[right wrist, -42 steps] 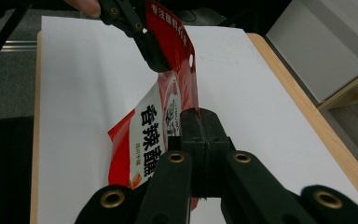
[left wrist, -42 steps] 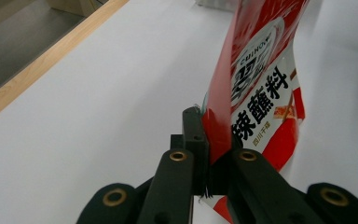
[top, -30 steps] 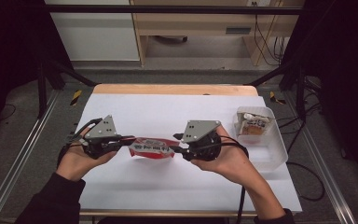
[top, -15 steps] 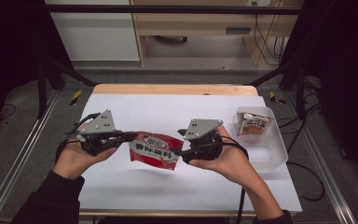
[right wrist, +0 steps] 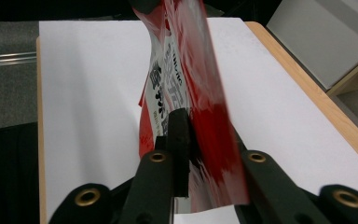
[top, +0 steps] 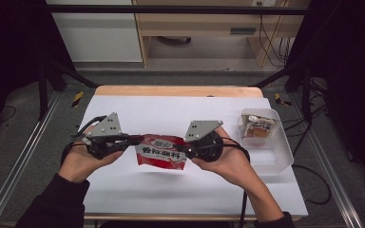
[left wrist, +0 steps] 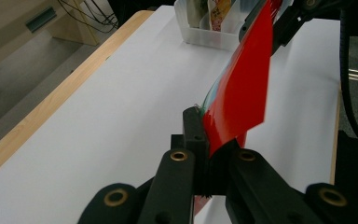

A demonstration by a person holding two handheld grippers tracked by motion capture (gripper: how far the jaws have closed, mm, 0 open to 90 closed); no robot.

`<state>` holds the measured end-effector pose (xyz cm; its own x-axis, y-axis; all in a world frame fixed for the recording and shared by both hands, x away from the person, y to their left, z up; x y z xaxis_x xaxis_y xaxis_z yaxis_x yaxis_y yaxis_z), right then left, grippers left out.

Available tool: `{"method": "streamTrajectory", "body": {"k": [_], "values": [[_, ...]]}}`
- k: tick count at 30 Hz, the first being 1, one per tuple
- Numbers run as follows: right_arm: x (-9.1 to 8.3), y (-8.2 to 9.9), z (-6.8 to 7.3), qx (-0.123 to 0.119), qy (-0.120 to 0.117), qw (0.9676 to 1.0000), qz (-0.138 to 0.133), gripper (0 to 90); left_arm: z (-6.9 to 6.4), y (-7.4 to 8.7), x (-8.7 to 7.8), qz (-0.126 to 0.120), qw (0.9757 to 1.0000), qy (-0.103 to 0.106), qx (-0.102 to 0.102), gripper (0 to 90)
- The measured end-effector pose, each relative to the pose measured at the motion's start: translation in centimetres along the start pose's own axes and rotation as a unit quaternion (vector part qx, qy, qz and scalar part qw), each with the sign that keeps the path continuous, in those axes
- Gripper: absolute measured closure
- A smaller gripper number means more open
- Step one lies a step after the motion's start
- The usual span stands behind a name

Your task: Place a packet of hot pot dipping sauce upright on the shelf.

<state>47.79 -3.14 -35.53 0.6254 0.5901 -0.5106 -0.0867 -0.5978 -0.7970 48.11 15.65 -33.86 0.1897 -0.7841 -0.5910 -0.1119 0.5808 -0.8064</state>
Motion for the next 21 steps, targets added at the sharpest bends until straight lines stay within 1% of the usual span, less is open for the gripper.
{"method": "streamTrajectory", "body": {"k": [3,4,6,7,9,10,13,16,18,20,21], "values": [[0.04,0.03,0.15,0.000,-0.005,1.0000,0.002,88.2,0.05,0.12,0.08,0.000,1.0000,0.001,-0.001,90.0],[0.04,0.02,0.16,0.000,-0.005,1.0000,0.001,88.8,0.04,0.12,0.12,-0.003,1.0000,0.001,-0.004,90.0],[0.04,-0.03,0.15,-0.001,-0.005,1.0000,0.002,89.2,0.10,0.21,0.12,-0.003,1.0000,0.001,-0.005,90.0],[0.03,-0.04,0.12,-0.001,-0.005,1.0000,0.002,89.3,0.09,0.29,0.20,-0.008,0.9999,0.005,-0.008,89.9],[0.02,-0.06,0.08,-0.002,-0.006,1.0000,0.003,89.4,0.12,0.40,0.19,-0.005,0.9999,0.005,-0.007,89.8],[0.01,-0.10,0.05,-0.003,-0.007,1.0000,0.003,89.4,0.14,0.47,0.26,-0.007,0.9999,0.006,-0.008,89.8],[-0.05,-0.24,-0.02,-0.009,-0.010,0.9999,0.008,89.6,0.22,0.84,0.56,-0.013,0.9996,0.012,-0.022,88.7],[-0.10,-0.28,0.00,-0.013,-0.013,0.9998,0.011,89.6,0.27,0.96,0.67,-0.014,0.9996,0.014,-0.021,87.3],[-0.19,-0.25,-0.08,-0.016,-0.014,0.9997,0.015,89.7,0.20,0.98,0.76,-0.021,0.9994,0.016,-0.023,84.1],[-0.34,-0.28,-0.25,-0.017,-0.016,0.9996,0.014,89.7,0.19,1.01,0.79,-0.025,0.9994,0.012,-0.020,79.1],[-0.51,-0.30,-0.44,-0.019,-0.016,0.9996,0.015,89.7,0.21,0.98,0.80,-0.031,0.9992,0.008,-0.023,71.8]]}}
Point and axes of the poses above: each handheld gripper's, and its own axes: x roughly forward along the jaws, y roughly out of its underside, z roughly to its left, the point moved 7 cm from there along x, roughly forward along the jaws, and after that the axes turned 14 degrees about y, right-handed, at the moved point
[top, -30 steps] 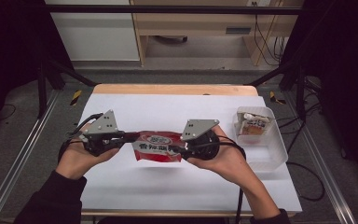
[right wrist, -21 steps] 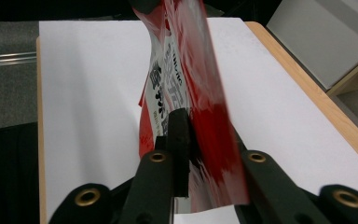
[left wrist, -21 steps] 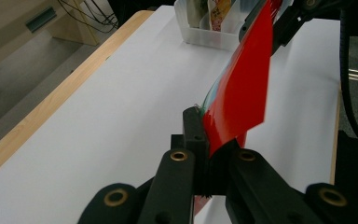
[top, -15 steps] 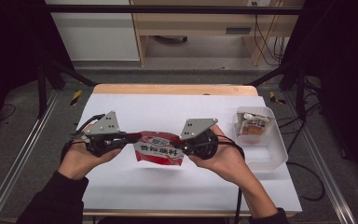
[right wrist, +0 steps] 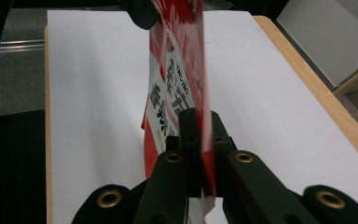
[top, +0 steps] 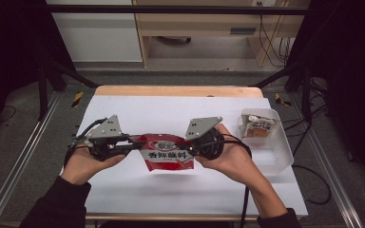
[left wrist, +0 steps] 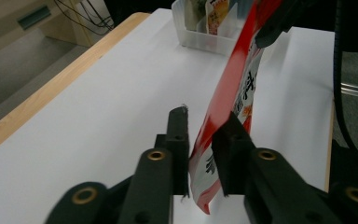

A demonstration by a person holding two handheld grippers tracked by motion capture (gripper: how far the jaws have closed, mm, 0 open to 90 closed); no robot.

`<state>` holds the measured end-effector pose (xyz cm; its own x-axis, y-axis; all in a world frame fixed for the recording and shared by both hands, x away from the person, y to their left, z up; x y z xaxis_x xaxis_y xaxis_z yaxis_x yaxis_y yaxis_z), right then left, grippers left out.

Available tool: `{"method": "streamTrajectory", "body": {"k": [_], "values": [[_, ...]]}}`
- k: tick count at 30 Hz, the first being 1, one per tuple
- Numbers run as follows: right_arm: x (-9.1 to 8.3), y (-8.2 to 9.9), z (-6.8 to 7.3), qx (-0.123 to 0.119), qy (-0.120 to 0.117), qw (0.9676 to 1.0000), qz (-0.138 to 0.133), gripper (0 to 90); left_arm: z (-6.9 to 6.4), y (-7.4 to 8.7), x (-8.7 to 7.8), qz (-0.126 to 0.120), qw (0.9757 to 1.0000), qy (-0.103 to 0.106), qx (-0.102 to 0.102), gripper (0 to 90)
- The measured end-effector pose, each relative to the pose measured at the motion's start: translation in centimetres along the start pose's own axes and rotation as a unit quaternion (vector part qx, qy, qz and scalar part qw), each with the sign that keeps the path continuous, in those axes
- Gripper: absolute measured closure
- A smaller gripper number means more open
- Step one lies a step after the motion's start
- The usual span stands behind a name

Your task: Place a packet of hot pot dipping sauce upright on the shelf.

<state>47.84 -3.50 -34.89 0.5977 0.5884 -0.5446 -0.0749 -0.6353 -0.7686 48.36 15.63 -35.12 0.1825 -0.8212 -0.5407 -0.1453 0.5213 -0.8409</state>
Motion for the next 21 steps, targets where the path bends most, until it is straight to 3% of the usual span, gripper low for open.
{"method": "streamTrajectory", "body": {"k": [1,2,4,5,7,9,16,21], "values": [[0.0,0.0,0.0,0.000,0.000,1.0000,0.000,89.7,0.0,0.0,0.0,-0.005,1.0000,-0.001,-0.003,71.8],[-0.1,0.1,-0.2,-0.002,0.002,1.0000,0.004,89.7,0.1,-0.1,-0.1,-0.013,0.9999,-0.005,-0.007,62.6],[-0.1,0.2,-0.2,-0.002,0.003,1.0000,0.006,89.7,0.1,-0.2,-0.1,-0.016,0.9998,-0.006,-0.008,59.2],[-0.2,0.4,-0.4,-0.003,0.005,0.9999,0.009,89.7,0.2,-0.2,-0.1,-0.019,0.9998,-0.007,-0.010,50.3],[-0.3,0.5,-0.5,0.000,0.007,0.9999,0.009,89.7,0.2,0.0,0.1,-0.018,0.9996,-0.015,-0.014,41.6],[-0.5,0.8,-0.8,0.004,0.011,0.9999,0.008,89.7,0.3,0.3,0.2,-0.016,0.9995,-0.022,-0.016,39.1],[-1.7,1.5,-2.1,0.016,0.026,0.9995,0.008,89.7,0.4,2.4,0.6,-0.014,0.9977,-0.055,-0.035,16.7],[-3.1,1.7,-3.3,0.026,0.040,0.9988,0.002,89.7,0.5,4.6,0.6,-0.014,0.9950,-0.082,-0.057,9.3]]}}
Point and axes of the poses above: each handheld gripper's, and its own axes: x roughly forward along the jaws, y roughly out of its underside, z roughly to its left, the point moved 7 cm from there along x, roughly forward along the jaws, and after that the axes turned 14 degrees about y, right-handed, at the moved point
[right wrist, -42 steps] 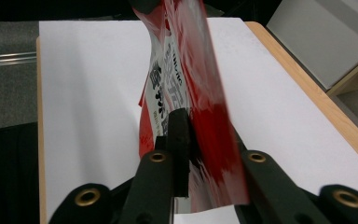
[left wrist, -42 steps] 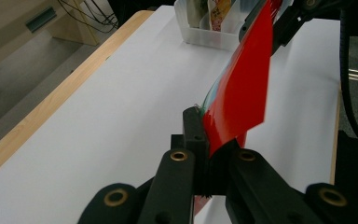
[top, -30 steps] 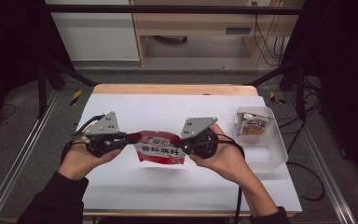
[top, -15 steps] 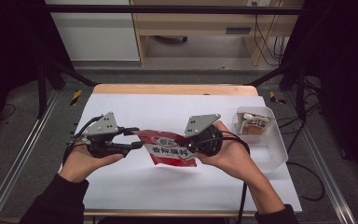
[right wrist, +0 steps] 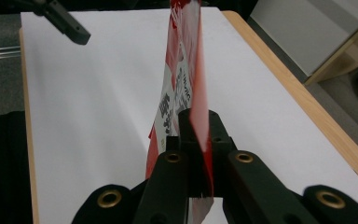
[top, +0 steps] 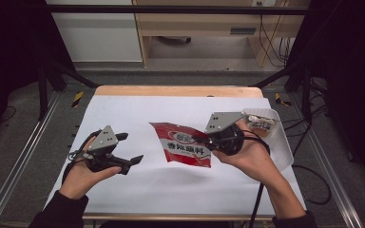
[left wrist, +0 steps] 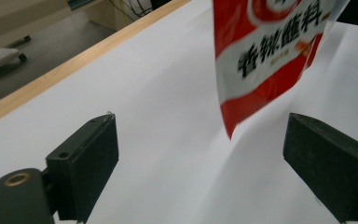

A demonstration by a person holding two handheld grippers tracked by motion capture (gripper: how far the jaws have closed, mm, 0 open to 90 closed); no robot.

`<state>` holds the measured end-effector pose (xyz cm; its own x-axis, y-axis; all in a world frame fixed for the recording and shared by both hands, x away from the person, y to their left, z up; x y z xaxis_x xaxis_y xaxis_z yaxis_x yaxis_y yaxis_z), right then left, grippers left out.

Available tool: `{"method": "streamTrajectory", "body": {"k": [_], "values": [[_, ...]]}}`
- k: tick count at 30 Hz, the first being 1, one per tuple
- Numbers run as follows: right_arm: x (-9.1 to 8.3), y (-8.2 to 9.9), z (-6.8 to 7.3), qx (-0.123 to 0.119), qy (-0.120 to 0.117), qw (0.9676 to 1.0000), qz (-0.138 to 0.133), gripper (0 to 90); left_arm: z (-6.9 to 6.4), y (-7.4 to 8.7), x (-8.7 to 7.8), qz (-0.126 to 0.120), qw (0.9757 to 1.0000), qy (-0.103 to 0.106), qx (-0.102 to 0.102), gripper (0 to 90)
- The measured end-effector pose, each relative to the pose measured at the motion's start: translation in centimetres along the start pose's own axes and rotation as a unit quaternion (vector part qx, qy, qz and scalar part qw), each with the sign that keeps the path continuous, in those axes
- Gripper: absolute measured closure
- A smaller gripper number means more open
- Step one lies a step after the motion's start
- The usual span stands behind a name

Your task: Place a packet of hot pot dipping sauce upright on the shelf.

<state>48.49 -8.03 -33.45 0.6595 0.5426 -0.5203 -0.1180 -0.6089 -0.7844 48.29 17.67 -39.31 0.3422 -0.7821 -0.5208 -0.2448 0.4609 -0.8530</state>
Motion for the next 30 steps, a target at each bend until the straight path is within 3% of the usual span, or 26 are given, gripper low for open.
{"method": "streamTrajectory", "body": {"k": [7,9,10,11,12,13,17,20,22,23,30], "values": [[-2.0,0.3,-2.1,0.016,0.026,0.9995,-0.007,89.7,0.4,4.2,0.1,0.004,0.9993,-0.027,-0.024,7.3],[-3.3,0.4,-3.5,0.026,0.043,0.9987,-0.011,89.7,0.7,5.7,0.1,-0.008,0.9987,-0.033,-0.038,6.8],[-3.3,0.4,-3.5,0.026,0.043,0.9987,-0.011,89.7,0.7,5.7,0.1,-0.008,0.9987,-0.033,-0.038,6.6],[-4.4,0.7,-4.5,0.032,0.056,0.9978,-0.013,89.7,0.8,6.4,0.0,-0.013,0.9982,-0.039,-0.043,6.5],[-4.4,0.7,-4.5,0.032,0.056,0.9978,-0.013,89.7,1.0,6.8,0.1,-0.015,0.9979,-0.040,-0.048,6.5],[-5.4,1.0,-5.4,0.035,0.067,0.9970,-0.014,89.7,1.2,7.7,0.1,-0.006,0.9975,-0.041,-0.056,6.5],[-7.3,1.9,-7.1,0.048,0.090,0.9947,-0.013,89.7,1.5,8.6,0.2,-0.010,0.9968,-0.045,-0.065,6.5],[-9.9,3.6,-9.3,0.070,0.119,0.9903,-0.012,89.7,1.8,9.2,0.2,-0.007,0.9960,-0.048,-0.075,6.5],[-10.3,3.9,-9.6,0.073,0.123,0.9897,-0.012,89.7,1.9,9.4,0.2,-0.007,0.9956,-0.049,-0.079,6.5],[-11.2,4.9,-10.4,0.081,0.132,0.9878,-0.010,89.7,1.9,9.6,0.2,-0.007,0.9954,-0.050,-0.082,6.5],[-13.0,8.1,-12.2,0.100,0.154,0.9830,0.006,89.7,1.8,10.3,0.6,0.005,0.9954,-0.046,-0.083,6.5]]}}
Point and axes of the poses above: each handheld gripper's, and its own axes: x roughly forward along the jaws, y roughly out of its underside, z roughly to its left, the point moved 7 cm from there along x, roughly forward along the jaws, and after that the axes turned 14 degrees about y, right-handed, at the moved point
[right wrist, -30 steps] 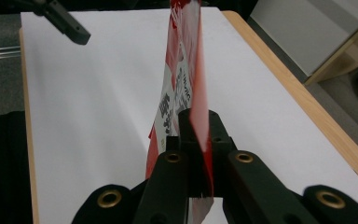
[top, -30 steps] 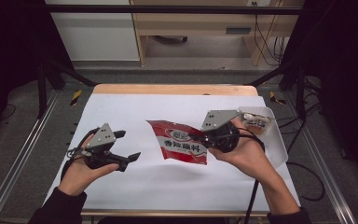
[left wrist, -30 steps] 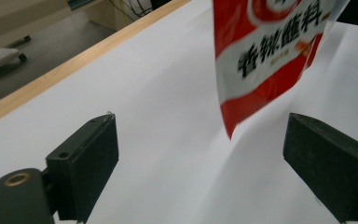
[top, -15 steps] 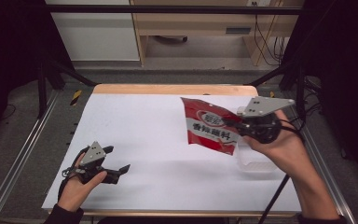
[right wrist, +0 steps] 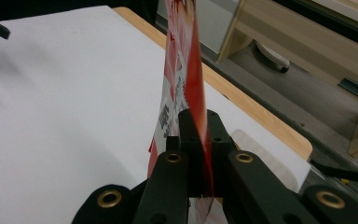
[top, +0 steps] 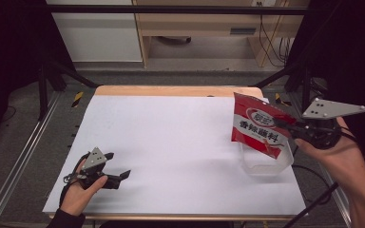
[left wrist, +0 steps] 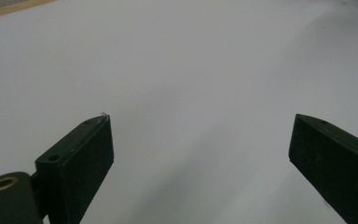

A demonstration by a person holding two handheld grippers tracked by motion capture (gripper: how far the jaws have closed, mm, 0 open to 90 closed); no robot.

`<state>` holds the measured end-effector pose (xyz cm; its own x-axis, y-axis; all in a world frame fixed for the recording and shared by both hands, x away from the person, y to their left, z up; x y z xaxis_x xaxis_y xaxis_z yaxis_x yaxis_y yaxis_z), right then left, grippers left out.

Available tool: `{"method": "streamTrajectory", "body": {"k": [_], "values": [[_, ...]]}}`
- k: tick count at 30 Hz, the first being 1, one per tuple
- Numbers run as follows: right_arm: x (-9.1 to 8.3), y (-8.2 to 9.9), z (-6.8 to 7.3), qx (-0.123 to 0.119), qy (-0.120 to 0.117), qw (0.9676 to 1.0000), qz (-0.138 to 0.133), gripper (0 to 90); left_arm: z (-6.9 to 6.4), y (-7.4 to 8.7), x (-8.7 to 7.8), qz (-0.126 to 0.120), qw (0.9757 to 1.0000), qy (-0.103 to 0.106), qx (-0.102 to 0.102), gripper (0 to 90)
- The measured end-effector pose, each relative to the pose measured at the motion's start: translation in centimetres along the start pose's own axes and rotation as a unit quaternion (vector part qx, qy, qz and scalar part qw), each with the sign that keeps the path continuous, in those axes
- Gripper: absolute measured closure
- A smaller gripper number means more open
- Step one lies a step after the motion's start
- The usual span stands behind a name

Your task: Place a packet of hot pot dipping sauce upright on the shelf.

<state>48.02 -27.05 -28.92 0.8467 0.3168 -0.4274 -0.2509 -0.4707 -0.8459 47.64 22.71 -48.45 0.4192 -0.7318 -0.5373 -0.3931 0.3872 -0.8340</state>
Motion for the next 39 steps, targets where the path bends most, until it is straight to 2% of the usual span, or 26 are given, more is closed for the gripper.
{"method": "streamTrajectory", "body": {"k": [3,13,16,20,21,23,27,33,34,35,36,37,38,39], "values": [[0.0,1.6,-1.3,0.012,0.009,0.9999,0.006,89.7,0.0,0.1,0.0,0.001,1.0000,0.001,-0.002,6.5],[1.1,3.8,-3.0,0.036,0.014,0.9991,0.019,89.7,0.3,0.4,-0.1,0.003,1.0000,-0.001,-0.005,6.5],[1.5,4.4,-3.2,0.043,0.011,0.9988,0.022,89.7,0.3,0.4,0.0,0.003,1.0000,-0.001,-0.005,6.5],[2.5,6.8,-3.3,0.063,0.007,0.9975,0.033,89.7,0.1,0.4,0.1,0.005,1.0000,0.001,-0.004,6.5],[2.5,6.8,-3.3,0.063,0.007,0.9975,0.033,89.7,0.1,0.4,0.1,0.005,1.0000,0.001,-0.004,6.5],[3.1,8.6,-3.4,0.078,0.004,0.9961,0.041,89.6,0.1,0.4,0.2,0.006,1.0000,0.003,-0.004,6.5],[3.3,9.7,-3.5,0.087,0.004,0.9953,0.043,89.4,0.0,0.4,0.3,0.008,1.0000,0.003,-0.003,6.5],[2.9,11.8,-4.0,0.105,0.019,0.9932,0.047,88.7,0.1,0.6,0.4,0.011,0.9999,0.002,-0.004,6.5],[2.9,12.2,-4.2,0.105,0.024,0.9929,0.051,87.0,0.1,0.6,0.3,0.011,0.9999,0.002,-0.004,6.5],[2.6,12.6,-4.4,0.108,0.037,0.9920,0.053,78.0,0.1,0.6,0.3,0.011,0.9999,0.001,-0.005,6.5],[2.6,12.6,-4.4,0.108,0.037,0.9920,0.053,78.0,0.1,0.6,0.3,0.011,0.9999,0.001,-0.005,6.5],[2.3,12.5,-4.6,0.108,0.045,0.9919,0.050,72.7,0.1,0.6,0.3,0.011,0.9999,0.001,-0.005,6.5],[2.0,12.2,-4.7,0.107,0.056,0.9916,0.044,64.8,0.1,0.6,0.3,0.011,0.9999,0.001,-0.005,6.4],[1.2,11.3,-5.3,0.099,0.095,0.9899,0.036,46.1,0.1,0.6,0.3,0.012,0.9999,0.000,-0.004,6.4]]}}
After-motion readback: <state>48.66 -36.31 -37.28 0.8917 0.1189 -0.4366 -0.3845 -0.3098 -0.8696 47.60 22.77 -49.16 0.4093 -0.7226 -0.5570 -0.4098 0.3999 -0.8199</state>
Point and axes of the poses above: each handheld gripper's, and its own axes: x roughly forward along the jaws, y roughly out of its underside, z roughly to its left, the point moved 7 cm from there along x, roughly forward along the jaws, and after that the axes turned 14 degrees about y, right-handed, at the moved point
